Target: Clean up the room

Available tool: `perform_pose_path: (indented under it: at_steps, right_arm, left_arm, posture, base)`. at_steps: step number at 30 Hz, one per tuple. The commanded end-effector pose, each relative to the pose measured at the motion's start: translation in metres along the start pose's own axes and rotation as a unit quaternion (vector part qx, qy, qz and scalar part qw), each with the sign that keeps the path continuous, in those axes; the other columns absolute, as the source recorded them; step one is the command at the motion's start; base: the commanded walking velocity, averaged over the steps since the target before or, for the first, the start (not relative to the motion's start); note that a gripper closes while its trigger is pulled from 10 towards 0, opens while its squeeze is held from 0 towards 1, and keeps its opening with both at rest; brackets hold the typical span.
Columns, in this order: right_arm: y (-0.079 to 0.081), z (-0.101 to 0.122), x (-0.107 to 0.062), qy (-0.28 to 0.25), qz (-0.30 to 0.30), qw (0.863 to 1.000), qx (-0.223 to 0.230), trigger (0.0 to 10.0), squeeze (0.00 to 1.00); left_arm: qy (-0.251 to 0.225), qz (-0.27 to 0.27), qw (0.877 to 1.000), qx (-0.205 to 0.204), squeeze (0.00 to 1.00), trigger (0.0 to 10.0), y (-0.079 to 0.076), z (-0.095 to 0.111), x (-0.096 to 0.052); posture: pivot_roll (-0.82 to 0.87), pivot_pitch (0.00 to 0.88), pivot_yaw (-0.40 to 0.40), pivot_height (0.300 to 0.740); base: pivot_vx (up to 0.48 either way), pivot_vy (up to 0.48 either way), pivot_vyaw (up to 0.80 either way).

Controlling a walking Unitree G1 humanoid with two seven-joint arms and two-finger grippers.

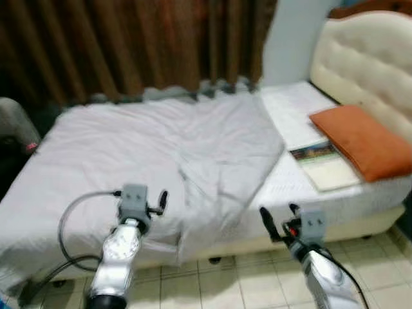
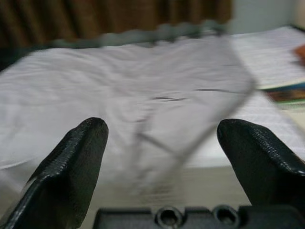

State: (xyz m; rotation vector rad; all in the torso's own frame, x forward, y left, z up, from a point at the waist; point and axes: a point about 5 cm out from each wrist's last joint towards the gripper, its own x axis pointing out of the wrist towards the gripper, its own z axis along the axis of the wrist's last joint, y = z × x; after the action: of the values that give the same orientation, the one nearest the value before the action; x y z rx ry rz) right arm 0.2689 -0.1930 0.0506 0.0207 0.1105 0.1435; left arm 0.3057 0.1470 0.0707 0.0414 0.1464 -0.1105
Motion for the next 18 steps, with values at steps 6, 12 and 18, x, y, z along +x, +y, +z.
perform_pose_path:
  at_steps: [6,12,18]
  right_arm:
    - [0.0056,0.0025,0.0057,0.0,0.019,1.0,-0.005,10.0,0.0]
    - [0.0062,0.0013,0.0084,0.007,0.024,1.0,-0.009,10.0,0.0]
    - [0.0056,0.0021,0.0085,0.004,0.025,1.0,-0.006,10.0,0.0]
  left_arm:
    - [0.006,0.029,1.0,-0.001,0.0,10.0,0.0142,-0.0015,-0.0013]
    - [0.007,0.031,0.999,0.0,0.0,10.0,0.016,-0.0019,0.0001]
    - [0.008,0.017,1.0,0.005,0.0,10.0,0.0134,-0.0008,0.0018]
  posture:
    - [-0.02,0.0,0.04,0.74]
    - [-0.02,0.0,0.033,0.74]
    - [-0.02,0.0,0.032,0.74]
  base:
    - [0.465,0.0,0.0]
    - [0.465,0.0,0.0]
    - [0.465,0.0,0.0]
